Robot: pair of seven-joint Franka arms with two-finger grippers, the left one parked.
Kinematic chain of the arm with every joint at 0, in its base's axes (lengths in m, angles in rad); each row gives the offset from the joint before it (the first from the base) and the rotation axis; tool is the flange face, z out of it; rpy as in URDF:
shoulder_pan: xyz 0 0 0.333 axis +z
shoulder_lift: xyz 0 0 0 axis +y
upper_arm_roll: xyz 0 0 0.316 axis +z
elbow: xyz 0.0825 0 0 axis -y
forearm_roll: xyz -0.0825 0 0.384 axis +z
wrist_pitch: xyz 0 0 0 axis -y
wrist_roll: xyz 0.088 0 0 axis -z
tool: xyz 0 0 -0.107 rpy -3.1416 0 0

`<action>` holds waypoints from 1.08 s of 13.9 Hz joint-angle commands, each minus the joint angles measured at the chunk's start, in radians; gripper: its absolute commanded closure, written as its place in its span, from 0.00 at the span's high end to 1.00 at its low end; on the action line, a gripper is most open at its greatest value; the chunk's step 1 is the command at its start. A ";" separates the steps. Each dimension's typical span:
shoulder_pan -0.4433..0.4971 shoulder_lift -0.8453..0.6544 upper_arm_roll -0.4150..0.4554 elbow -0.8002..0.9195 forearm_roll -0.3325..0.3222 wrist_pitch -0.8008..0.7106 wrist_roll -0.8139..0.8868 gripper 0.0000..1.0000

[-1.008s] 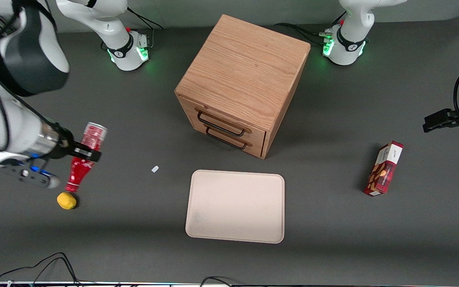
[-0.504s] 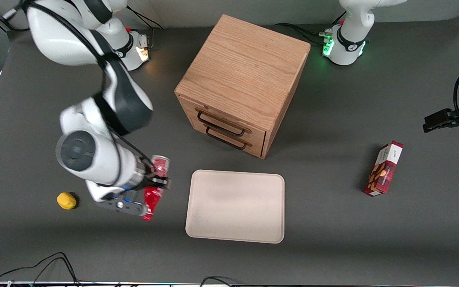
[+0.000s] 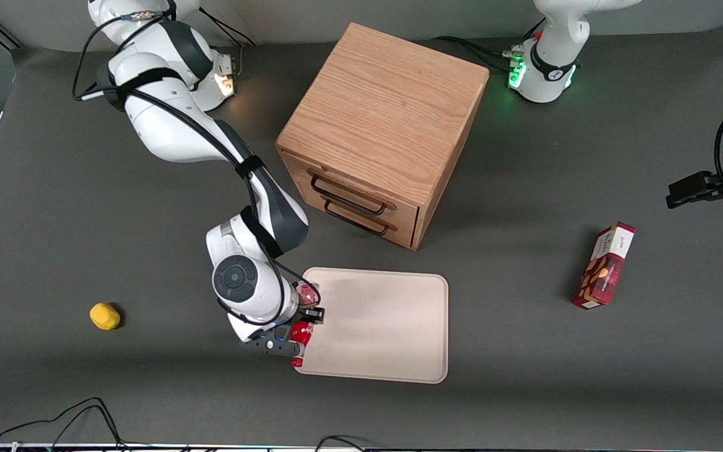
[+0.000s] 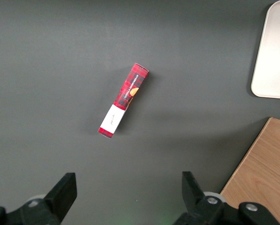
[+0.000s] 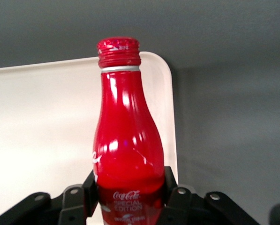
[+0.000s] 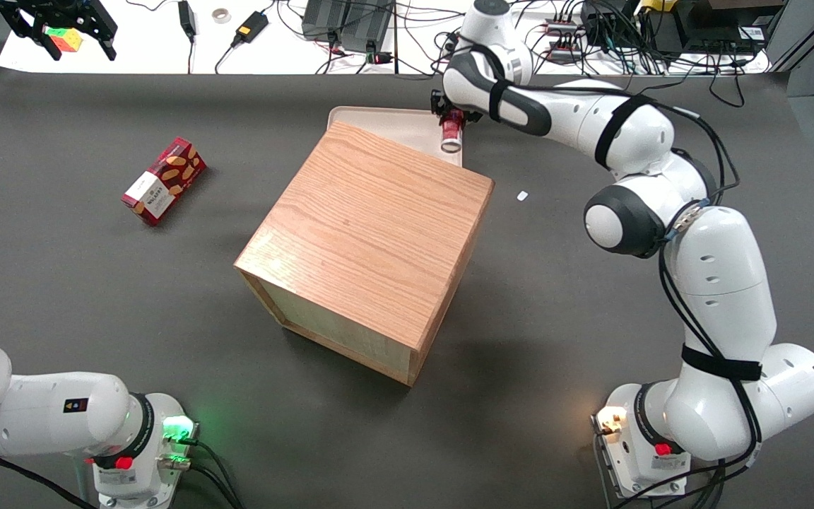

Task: Place coke bottle on tray
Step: 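Carry the held bottle over the cream tray, then lower the bottle onto the tray and open the right gripper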

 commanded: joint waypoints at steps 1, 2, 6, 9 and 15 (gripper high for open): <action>0.011 0.045 -0.011 0.062 0.005 0.003 -0.046 0.00; 0.011 0.053 -0.011 0.062 0.005 0.003 -0.054 0.00; 0.012 0.088 -0.011 0.060 0.005 0.026 -0.060 0.00; 0.023 0.108 -0.012 0.060 0.005 0.041 -0.060 0.00; 0.024 0.114 -0.014 0.060 0.004 0.043 -0.060 1.00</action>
